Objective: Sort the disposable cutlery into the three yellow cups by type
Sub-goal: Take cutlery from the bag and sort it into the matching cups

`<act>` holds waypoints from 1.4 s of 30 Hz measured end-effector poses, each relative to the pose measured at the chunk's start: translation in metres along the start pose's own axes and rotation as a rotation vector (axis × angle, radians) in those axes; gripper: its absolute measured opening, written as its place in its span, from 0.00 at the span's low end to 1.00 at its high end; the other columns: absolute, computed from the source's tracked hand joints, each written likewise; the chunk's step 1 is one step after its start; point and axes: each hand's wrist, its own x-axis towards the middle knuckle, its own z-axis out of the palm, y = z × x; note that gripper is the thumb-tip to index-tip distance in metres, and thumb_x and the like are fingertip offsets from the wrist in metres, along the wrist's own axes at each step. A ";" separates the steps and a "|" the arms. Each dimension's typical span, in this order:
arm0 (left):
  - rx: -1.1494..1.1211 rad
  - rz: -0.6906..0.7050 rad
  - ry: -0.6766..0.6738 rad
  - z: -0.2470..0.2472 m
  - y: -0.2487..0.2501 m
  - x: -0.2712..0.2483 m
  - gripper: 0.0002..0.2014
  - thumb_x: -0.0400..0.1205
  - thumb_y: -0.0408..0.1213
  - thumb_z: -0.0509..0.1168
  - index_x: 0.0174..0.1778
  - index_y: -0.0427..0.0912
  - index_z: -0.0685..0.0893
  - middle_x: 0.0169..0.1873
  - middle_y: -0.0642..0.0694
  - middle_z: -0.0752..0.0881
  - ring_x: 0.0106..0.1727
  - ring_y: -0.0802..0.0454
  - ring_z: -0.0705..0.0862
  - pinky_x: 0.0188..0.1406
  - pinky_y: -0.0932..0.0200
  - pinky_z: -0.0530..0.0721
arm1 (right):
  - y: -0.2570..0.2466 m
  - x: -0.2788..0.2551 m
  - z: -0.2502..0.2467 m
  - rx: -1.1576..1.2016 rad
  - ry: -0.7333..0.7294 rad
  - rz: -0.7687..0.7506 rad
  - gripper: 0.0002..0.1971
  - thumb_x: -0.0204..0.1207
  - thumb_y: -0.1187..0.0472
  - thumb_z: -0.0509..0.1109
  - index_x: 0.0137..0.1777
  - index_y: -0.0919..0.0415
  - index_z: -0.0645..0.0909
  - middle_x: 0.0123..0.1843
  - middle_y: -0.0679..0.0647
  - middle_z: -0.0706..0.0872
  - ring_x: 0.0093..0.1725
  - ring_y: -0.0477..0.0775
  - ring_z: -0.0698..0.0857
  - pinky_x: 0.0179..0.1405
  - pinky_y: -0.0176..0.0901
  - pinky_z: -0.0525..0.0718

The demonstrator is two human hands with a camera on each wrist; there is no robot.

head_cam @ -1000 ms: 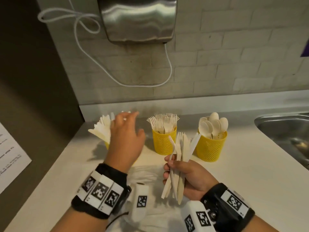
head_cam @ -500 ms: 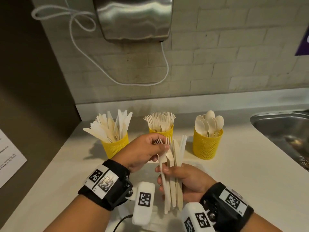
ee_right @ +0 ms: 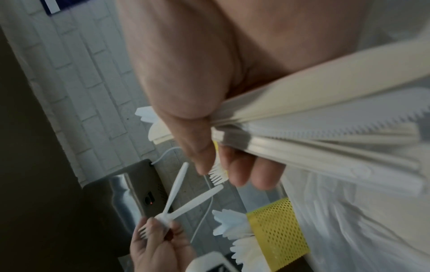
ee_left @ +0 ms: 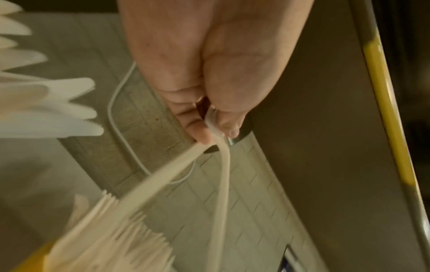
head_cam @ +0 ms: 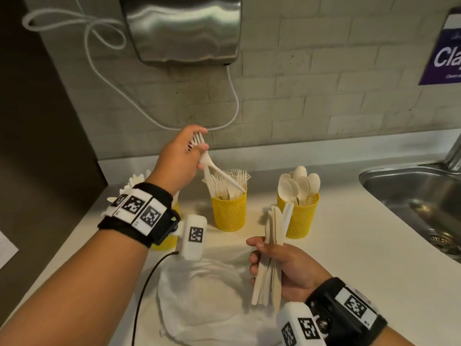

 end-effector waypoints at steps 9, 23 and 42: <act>0.278 0.057 0.051 0.040 -0.009 0.021 0.20 0.84 0.31 0.57 0.73 0.46 0.72 0.67 0.35 0.73 0.61 0.41 0.78 0.54 0.60 0.70 | -0.006 -0.014 -0.007 0.031 0.047 -0.051 0.06 0.73 0.66 0.67 0.48 0.64 0.83 0.32 0.60 0.81 0.28 0.57 0.82 0.34 0.48 0.81; 0.501 0.160 -0.252 0.064 -0.018 0.018 0.20 0.82 0.30 0.61 0.71 0.46 0.76 0.68 0.39 0.73 0.63 0.41 0.79 0.61 0.57 0.74 | -0.003 -0.017 -0.007 0.010 0.061 -0.109 0.08 0.72 0.66 0.68 0.51 0.64 0.80 0.30 0.59 0.81 0.27 0.56 0.82 0.31 0.46 0.82; 0.429 0.068 -0.081 0.026 0.005 0.025 0.20 0.81 0.31 0.63 0.70 0.45 0.77 0.70 0.41 0.77 0.68 0.42 0.77 0.67 0.53 0.73 | 0.001 -0.014 -0.004 -0.007 0.055 -0.121 0.08 0.72 0.65 0.68 0.51 0.64 0.80 0.30 0.59 0.81 0.27 0.56 0.81 0.31 0.47 0.81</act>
